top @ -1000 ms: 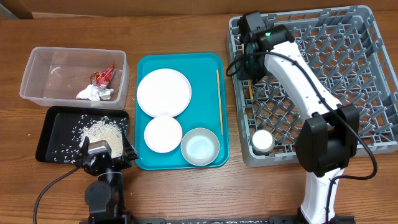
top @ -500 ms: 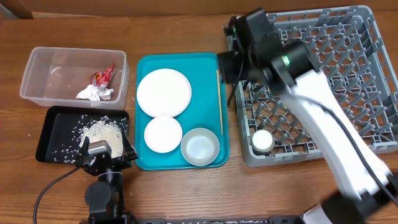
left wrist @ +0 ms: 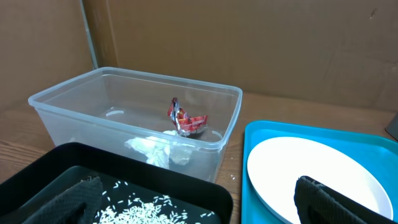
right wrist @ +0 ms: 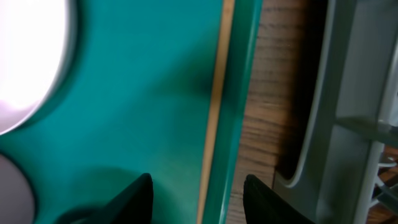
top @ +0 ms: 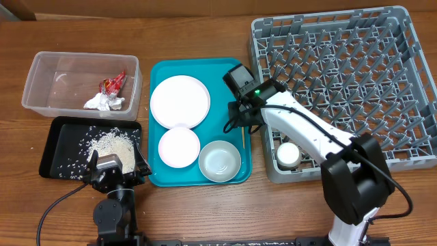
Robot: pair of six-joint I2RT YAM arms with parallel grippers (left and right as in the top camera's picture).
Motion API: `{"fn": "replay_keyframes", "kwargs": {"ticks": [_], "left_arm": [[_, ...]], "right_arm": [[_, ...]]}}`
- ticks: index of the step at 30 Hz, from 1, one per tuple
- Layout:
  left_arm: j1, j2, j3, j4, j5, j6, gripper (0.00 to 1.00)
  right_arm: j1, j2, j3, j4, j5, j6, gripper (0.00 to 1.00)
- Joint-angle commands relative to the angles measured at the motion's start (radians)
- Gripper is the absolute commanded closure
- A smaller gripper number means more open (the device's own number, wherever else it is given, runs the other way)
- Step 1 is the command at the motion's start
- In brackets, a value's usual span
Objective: Sort waste into correct bins and load items into the dishwasher
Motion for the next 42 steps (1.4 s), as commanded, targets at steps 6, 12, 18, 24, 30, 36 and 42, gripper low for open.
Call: {"fn": "replay_keyframes", "kwargs": {"ticks": [6, 12, 18, 24, 30, 36, 42], "left_arm": [[0.004, -0.01, -0.003, 0.001, -0.003, 0.019, 0.0], [0.004, -0.01, -0.003, 0.001, -0.003, 0.019, 0.0], [0.004, -0.01, -0.003, 0.001, -0.003, 0.019, 0.0], [0.004, -0.01, -0.003, 0.001, -0.003, 0.019, 0.0], [0.004, -0.01, -0.003, 0.001, -0.003, 0.019, 0.0], [0.004, -0.01, -0.003, 0.001, -0.003, 0.019, 0.0], [0.004, -0.01, -0.003, 0.001, -0.003, 0.019, 0.0]], "right_arm": [[-0.004, 0.1, 0.014, 0.071, -0.028, 0.016, 0.52], [-0.004, 0.12, 0.015, 0.091, -0.028, 0.016, 0.55], [-0.004, 0.134, 0.015, 0.115, -0.075, 0.026, 0.64], [-0.002, 0.15, 0.014, 0.127, -0.125, 0.052, 0.7], [-0.002, 0.149, 0.034, 0.121, -0.091, 0.011, 0.63], [0.01, 0.148, 0.103, 0.061, -0.031, -0.065, 0.63], [0.032, 0.148, 0.129, 0.031, 0.037, -0.062, 0.63]]}}
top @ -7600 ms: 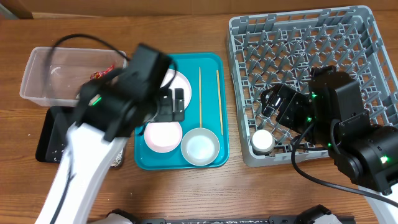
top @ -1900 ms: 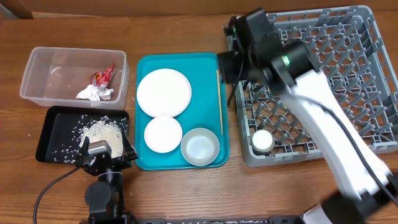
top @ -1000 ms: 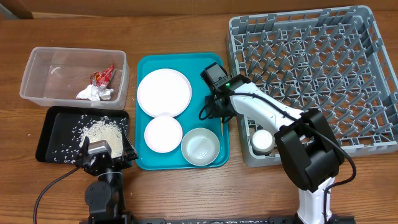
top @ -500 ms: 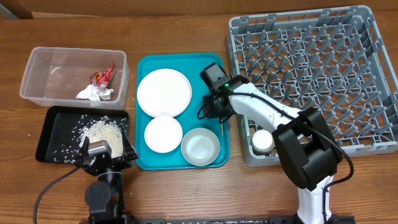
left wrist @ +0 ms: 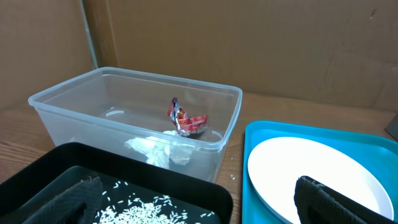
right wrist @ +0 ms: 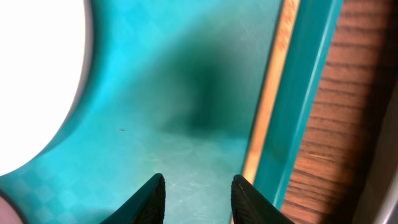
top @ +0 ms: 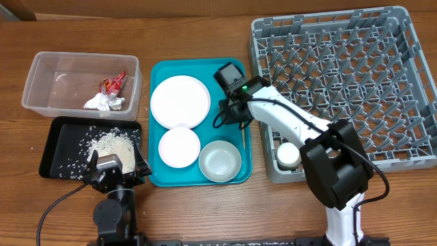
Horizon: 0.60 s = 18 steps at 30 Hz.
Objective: Sort waste into correct bins and load items into the dishwasher
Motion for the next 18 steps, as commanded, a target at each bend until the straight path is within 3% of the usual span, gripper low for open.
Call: {"fn": "replay_keyframes", "kwargs": {"ticks": [1, 18], "left_arm": [[0.004, -0.01, -0.003, 0.001, -0.003, 0.019, 0.0], [0.004, -0.01, -0.003, 0.001, -0.003, 0.019, 0.0]], "right_arm": [[0.007, 0.003, 0.017, -0.002, 0.056, -0.016, 0.63], [-0.005, 0.127, 0.002, 0.015, 0.042, 0.029, 0.63]]}}
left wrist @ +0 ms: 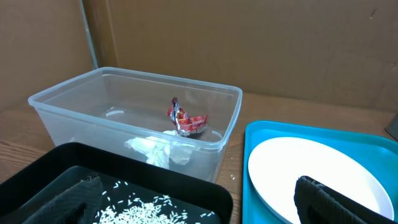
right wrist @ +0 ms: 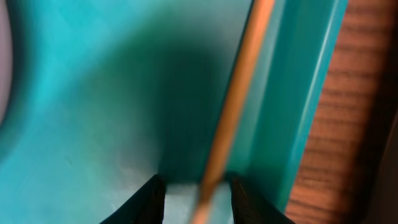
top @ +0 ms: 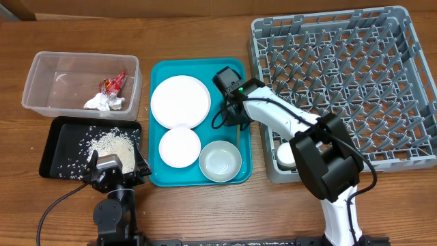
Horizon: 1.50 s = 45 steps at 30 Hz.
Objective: Sort waste into correct bins and load items into the dishwasher
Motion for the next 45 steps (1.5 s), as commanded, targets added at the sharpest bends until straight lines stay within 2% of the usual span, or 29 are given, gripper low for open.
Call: {"fn": "replay_keyframes", "kwargs": {"ticks": [1, 5, 8, 13, 19, 23, 29, 38, 40, 42, 45], "left_arm": [[0.004, -0.01, -0.003, 0.001, -0.003, 0.019, 0.0], [0.004, -0.01, -0.003, 0.001, -0.003, 0.019, 0.0], [0.004, -0.01, -0.003, 0.001, -0.003, 0.019, 0.0], [0.004, -0.01, -0.003, 0.001, -0.003, 0.019, 0.0], [0.004, -0.01, -0.003, 0.001, -0.003, 0.019, 0.0], [0.004, -0.01, -0.003, 0.001, -0.003, 0.019, 0.0], [0.004, -0.01, -0.003, 0.001, -0.003, 0.019, 0.0], [0.004, -0.01, -0.003, 0.001, -0.003, 0.019, 0.0], [0.004, -0.01, -0.003, 0.001, -0.003, 0.019, 0.0], [0.004, -0.01, -0.003, 0.001, -0.003, 0.019, 0.0], [0.004, -0.01, -0.003, 0.001, -0.003, 0.019, 0.0]], "right_arm": [[0.0, 0.047, -0.006, -0.004, -0.045, 0.027, 0.64], [0.007, 0.046, 0.009, -0.014, -0.135, 0.026, 0.75], [0.009, 0.046, 0.01, -0.014, -0.134, 0.039, 0.96], [-0.006, 0.017, 0.083, -0.076, -0.134, 0.053, 0.96], [-0.037, -0.125, 0.303, -0.202, -0.077, 0.011, 0.96], [-0.09, -0.209, 0.38, -0.25, -0.066, -0.042, 0.96], [-0.218, -0.256, 0.367, -0.328, -0.066, -0.248, 0.96], [-0.278, -0.147, 0.16, -0.288, -0.088, -0.303, 0.96], [-0.273, -0.147, 0.158, -0.278, -0.097, -0.302, 0.91], [-0.267, -0.152, 0.161, -0.277, -0.097, -0.298, 0.62], [-0.259, -0.176, 0.182, -0.298, -0.101, -0.256, 0.53]]}}
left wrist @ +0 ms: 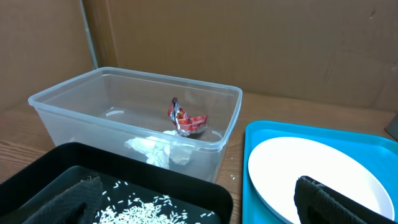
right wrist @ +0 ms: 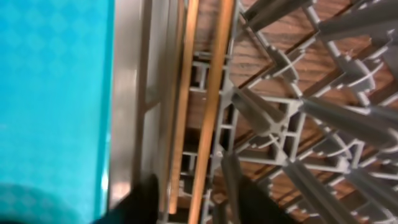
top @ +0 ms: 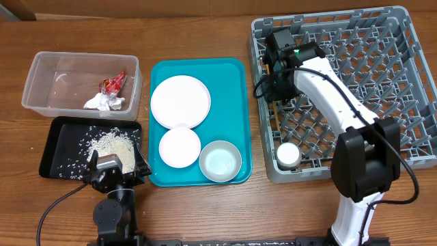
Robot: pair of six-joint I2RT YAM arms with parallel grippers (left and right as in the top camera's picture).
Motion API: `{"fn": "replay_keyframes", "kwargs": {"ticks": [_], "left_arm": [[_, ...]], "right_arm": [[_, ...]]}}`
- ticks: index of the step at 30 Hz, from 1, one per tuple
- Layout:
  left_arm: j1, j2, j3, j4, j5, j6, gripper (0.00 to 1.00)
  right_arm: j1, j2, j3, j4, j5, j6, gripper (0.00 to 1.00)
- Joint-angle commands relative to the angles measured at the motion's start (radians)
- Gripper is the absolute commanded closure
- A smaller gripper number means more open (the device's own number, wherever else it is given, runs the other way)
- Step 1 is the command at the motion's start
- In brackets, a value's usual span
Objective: Sort waste into correct bins and load items into the dishwasher
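Observation:
My right gripper (top: 273, 92) hangs over the left edge of the grey dish rack (top: 403, 89). In the right wrist view its blurred fingers (right wrist: 146, 202) stand apart, open, with a wooden chopstick (right wrist: 211, 93) running between them down among the rack's pegs. A second wooden stick (right wrist: 185, 93) lies beside it along the rack wall. The teal tray (top: 235, 75) holds a large white plate (top: 179, 101), a small plate (top: 179, 145) and a bowl (top: 220, 160). My left gripper (left wrist: 199, 208) rests open at the table's front.
A white cup (top: 287, 155) stands in the rack's near left corner. A clear bin (top: 41, 68) at the far left holds a red wrapper (left wrist: 185, 120) and crumpled paper. A black tray (top: 54, 157) with rice lies in front of it.
My right gripper was down on the tray's right edge around the chopstick; it is now over the rack's left side with the chopstick in the rack. The tray's right edge is bare.
My right gripper hovered open over the chopstick along the tray's right rim, then sat lower beside it, then straddled it. Now the chopstick is off the tray and in the dish rack beside another stick. The left arm stayed still throughout.

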Motion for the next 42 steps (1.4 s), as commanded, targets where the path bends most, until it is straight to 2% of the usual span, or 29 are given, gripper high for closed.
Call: {"fn": "replay_keyframes", "kwargs": {"ticks": [1, 10, 14, 16, 18, 20, 21, 24, 27, 29, 30, 31, 32, 37, 42], "left_arm": [[0.004, -0.01, -0.003, 0.001, -0.003, 0.018, 0.0], [0.004, -0.01, -0.003, 0.001, -0.003, 0.018, 0.0], [0.004, -0.01, -0.003, 0.001, -0.003, 0.018, 0.0], [0.004, -0.01, -0.003, 0.001, -0.003, 0.018, 0.0], [0.004, -0.01, -0.003, 0.001, -0.003, 0.018, 0.0], [0.004, -0.01, -0.003, 0.001, -0.003, 0.018, 0.0], [0.004, -0.01, -0.003, 0.001, -0.003, 0.018, 0.0], [0.004, -0.01, -0.003, 0.001, -0.003, 0.018, 0.0], [0.004, -0.01, -0.003, 0.001, -0.003, 0.018, 0.0], [0.004, -0.01, -0.003, 0.001, -0.003, 0.018, 0.0], [0.004, -0.01, -0.003, 0.001, -0.003, 0.018, 0.0], [0.004, -0.01, -0.003, 0.001, -0.003, 0.018, 0.0], [0.004, -0.01, -0.003, 0.001, -0.003, 0.018, 0.0], [0.004, -0.01, -0.003, 0.001, -0.003, 0.018, 0.0], [0.004, -0.01, -0.003, 0.001, -0.003, 0.018, 0.0]], "right_arm": [[0.02, -0.085, 0.049, -0.016, -0.031, 0.043, 0.5], [0.118, -0.358, 0.056, -0.054, -0.161, 0.133, 0.47], [0.265, -0.392, 0.02, -0.201, -0.154, 0.16, 0.47], [0.358, -0.392, -0.062, -0.199, -0.113, 0.225, 0.46], [0.455, -0.392, -0.172, -0.142, -0.022, 0.304, 0.42], [0.539, -0.392, -0.299, -0.033, 0.108, 0.399, 0.25], [0.562, -0.392, -0.354, 0.029, 0.142, 0.43, 0.21], [0.565, -0.392, -0.472, 0.165, 0.134, 0.447, 0.19], [0.521, -0.392, -0.529, 0.222, 0.091, 0.447, 0.19], [0.459, -0.391, -0.537, 0.24, 0.006, 0.389, 0.19], [0.438, -0.391, -0.54, 0.246, -0.024, 0.367, 0.23], [0.415, -0.386, -0.543, 0.251, -0.05, 0.344, 0.32], [0.406, -0.382, -0.544, 0.251, -0.049, 0.341, 0.34], [0.369, -0.313, -0.565, 0.271, -0.071, 0.325, 0.6], [0.388, -0.296, -0.568, 0.273, -0.091, 0.286, 0.62]]}}
